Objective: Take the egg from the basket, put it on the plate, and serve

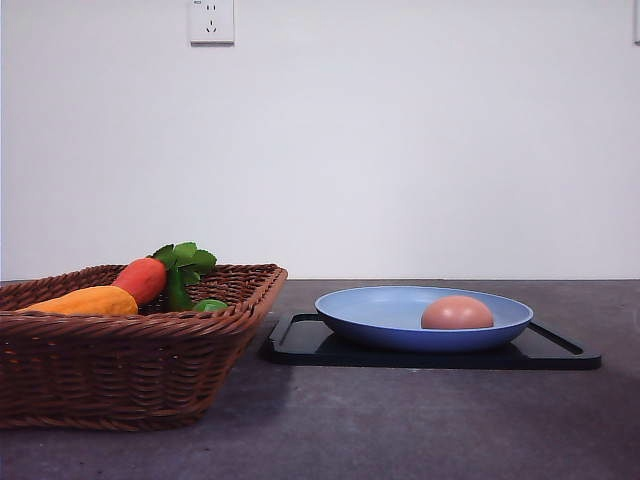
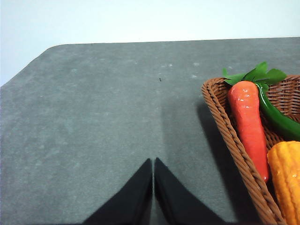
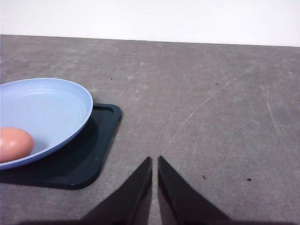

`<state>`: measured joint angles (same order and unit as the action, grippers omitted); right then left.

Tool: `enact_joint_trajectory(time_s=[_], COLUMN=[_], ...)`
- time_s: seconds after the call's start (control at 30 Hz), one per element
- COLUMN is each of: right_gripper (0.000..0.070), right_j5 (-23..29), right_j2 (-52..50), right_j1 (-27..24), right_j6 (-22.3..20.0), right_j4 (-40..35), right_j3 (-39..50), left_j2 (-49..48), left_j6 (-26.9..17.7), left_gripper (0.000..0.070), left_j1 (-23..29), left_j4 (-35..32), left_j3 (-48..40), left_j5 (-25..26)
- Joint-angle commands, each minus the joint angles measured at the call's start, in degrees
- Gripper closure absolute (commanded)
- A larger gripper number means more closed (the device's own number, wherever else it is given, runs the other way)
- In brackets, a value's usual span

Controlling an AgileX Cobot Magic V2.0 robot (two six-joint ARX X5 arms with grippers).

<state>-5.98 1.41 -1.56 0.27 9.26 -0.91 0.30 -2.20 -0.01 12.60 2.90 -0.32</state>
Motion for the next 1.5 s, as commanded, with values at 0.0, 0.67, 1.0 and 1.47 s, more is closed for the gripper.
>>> enact_joint_trajectory(time_s=[0.0, 0.67, 1.0, 1.47], right_gripper=[0.07, 0.07, 0.07, 0.07], right_j5=[0.04, 0.06, 0.07, 0.04], right_j2=[-0.13, -0.13, -0.13, -0.13], right_j1=[-0.09, -0.09, -0.09, -0.09], right_j6=[0.33, 0.33, 0.35, 0.35], right_j4=[-0.22, -0.22, -0.22, -0.22], right_j3=[0.33, 0.33, 0.33, 0.33], left_j2=[-0.13, -0.13, -0.13, -0.13], left_j6=[-0.09, -0.09, -0.09, -0.09], left_gripper=[0.07, 0.07, 0.07, 0.07], left_j1=[0.11, 0.11, 0.11, 0.11], left_j4=[-0.59, -0.59, -0.59, -0.59], left_j3=[0.04, 0.04, 0.04, 0.04], left_j5=[-0.2, -0.2, -0.2, -0.2])
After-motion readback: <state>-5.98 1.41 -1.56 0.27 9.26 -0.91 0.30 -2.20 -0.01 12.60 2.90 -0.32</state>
